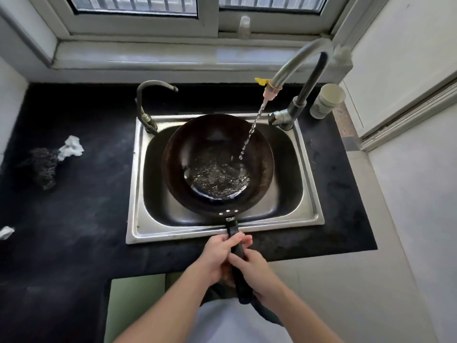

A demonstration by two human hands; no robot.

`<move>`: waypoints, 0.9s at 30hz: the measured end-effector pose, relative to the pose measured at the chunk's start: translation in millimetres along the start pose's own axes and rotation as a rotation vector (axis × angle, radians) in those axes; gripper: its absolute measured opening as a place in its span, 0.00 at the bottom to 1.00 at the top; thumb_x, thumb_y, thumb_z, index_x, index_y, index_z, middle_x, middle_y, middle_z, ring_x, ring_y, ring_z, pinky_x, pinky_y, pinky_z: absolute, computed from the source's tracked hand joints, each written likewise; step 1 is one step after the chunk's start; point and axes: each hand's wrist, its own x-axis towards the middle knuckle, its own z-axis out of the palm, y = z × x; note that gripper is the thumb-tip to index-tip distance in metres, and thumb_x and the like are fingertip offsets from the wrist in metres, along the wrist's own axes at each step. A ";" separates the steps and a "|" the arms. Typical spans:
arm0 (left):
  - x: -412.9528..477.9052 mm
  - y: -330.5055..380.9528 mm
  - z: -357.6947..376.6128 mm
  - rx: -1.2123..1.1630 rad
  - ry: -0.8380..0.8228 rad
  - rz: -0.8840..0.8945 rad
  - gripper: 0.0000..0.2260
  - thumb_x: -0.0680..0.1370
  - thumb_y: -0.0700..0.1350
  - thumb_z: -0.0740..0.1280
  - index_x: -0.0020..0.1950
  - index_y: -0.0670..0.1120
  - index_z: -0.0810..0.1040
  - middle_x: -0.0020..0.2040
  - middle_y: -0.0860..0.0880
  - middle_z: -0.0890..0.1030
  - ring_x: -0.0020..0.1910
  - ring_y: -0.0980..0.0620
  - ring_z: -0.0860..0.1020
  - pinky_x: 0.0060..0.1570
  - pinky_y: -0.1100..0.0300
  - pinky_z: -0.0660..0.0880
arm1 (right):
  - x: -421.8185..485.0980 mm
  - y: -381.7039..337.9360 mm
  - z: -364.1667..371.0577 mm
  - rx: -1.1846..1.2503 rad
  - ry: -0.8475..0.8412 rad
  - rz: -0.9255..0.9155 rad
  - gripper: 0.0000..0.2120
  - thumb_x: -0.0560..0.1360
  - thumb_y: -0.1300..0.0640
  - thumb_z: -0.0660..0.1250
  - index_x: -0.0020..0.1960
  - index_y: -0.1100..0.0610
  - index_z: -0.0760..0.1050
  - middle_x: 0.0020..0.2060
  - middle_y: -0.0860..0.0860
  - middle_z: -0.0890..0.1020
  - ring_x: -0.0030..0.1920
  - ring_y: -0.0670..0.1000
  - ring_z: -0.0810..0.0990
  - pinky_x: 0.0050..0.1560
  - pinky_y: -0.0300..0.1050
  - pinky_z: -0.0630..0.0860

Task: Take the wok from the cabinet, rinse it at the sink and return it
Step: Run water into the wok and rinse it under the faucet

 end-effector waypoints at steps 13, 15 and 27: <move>-10.1 -4.8 12.4 -0.139 0.032 0.009 0.12 0.81 0.42 0.64 0.55 0.34 0.82 0.53 0.39 0.85 0.54 0.45 0.83 0.50 0.55 0.80 | 5.7 23.1 17.3 -0.167 0.290 -0.230 0.14 0.81 0.49 0.63 0.37 0.51 0.73 0.24 0.47 0.77 0.24 0.43 0.75 0.28 0.43 0.71; -15.4 -4.4 16.5 -0.166 0.034 0.030 0.12 0.81 0.43 0.64 0.51 0.35 0.82 0.48 0.40 0.85 0.49 0.47 0.83 0.47 0.55 0.80 | 2.9 22.0 15.4 -0.188 0.298 -0.252 0.15 0.81 0.48 0.63 0.37 0.50 0.73 0.24 0.47 0.77 0.25 0.43 0.75 0.29 0.42 0.71; -24.9 -0.8 21.2 -0.191 0.034 0.162 0.10 0.80 0.41 0.66 0.54 0.36 0.82 0.46 0.42 0.83 0.44 0.49 0.81 0.44 0.55 0.80 | -10.5 5.3 2.6 -0.234 0.221 -0.268 0.15 0.79 0.45 0.64 0.38 0.51 0.73 0.25 0.48 0.78 0.22 0.43 0.74 0.27 0.41 0.70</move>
